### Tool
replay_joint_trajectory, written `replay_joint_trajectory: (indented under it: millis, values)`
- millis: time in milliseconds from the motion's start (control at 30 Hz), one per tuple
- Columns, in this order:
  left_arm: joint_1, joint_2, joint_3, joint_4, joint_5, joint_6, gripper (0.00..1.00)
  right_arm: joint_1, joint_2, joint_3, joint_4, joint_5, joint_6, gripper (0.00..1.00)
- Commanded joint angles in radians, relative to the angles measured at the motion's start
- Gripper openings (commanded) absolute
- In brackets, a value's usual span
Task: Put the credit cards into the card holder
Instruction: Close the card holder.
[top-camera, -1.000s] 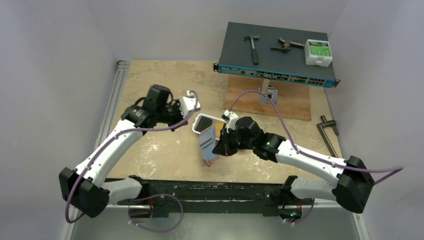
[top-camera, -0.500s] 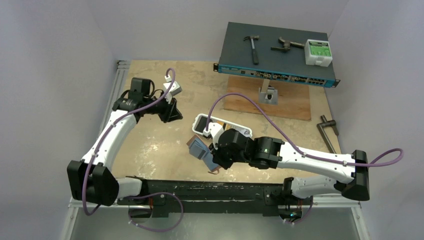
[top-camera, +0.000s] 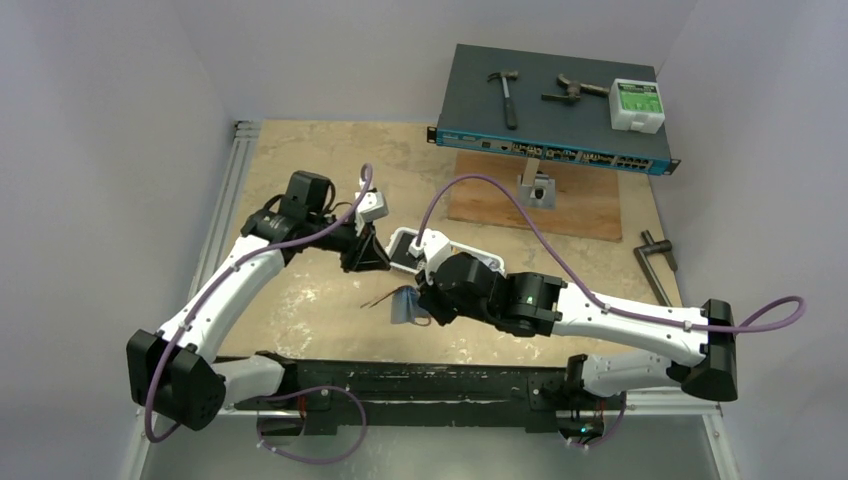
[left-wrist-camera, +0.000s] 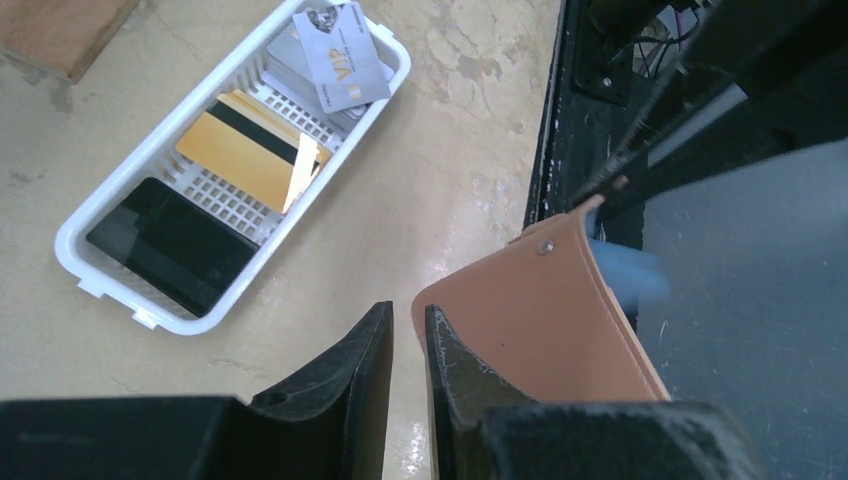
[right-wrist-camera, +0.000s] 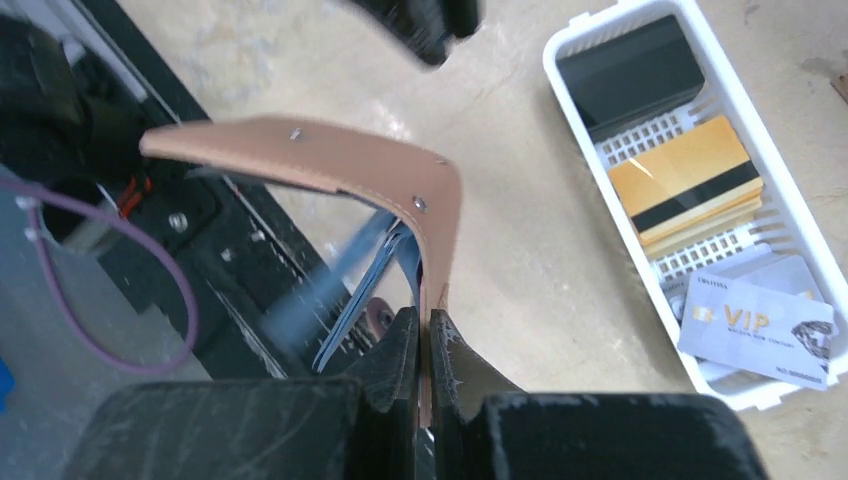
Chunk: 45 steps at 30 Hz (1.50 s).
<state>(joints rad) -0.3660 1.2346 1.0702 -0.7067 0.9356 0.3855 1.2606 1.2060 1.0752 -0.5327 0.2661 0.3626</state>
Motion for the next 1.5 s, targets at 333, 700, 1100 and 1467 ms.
replay_joint_trajectory:
  millis: [333,700,1100,1467]
  values:
    - [-0.050,-0.118,-0.074,-0.186,0.025,0.161,0.19,-0.153,-0.057,-0.205,0.496,-0.220,0.145,0.00]
    - [-0.068,-0.089,-0.040,-0.268,0.033,0.410,0.94,-0.185,-0.103,-0.241,0.647,-0.507,0.004,0.00]
    - [-0.071,-0.110,0.015,-0.496,0.010,0.628,1.00,-0.186,-0.082,-0.185,0.482,-0.699,-0.139,0.00]
    - [-0.083,-0.041,0.117,-0.644,0.204,0.654,1.00,-0.183,0.018,-0.101,0.514,-0.743,-0.170,0.00]
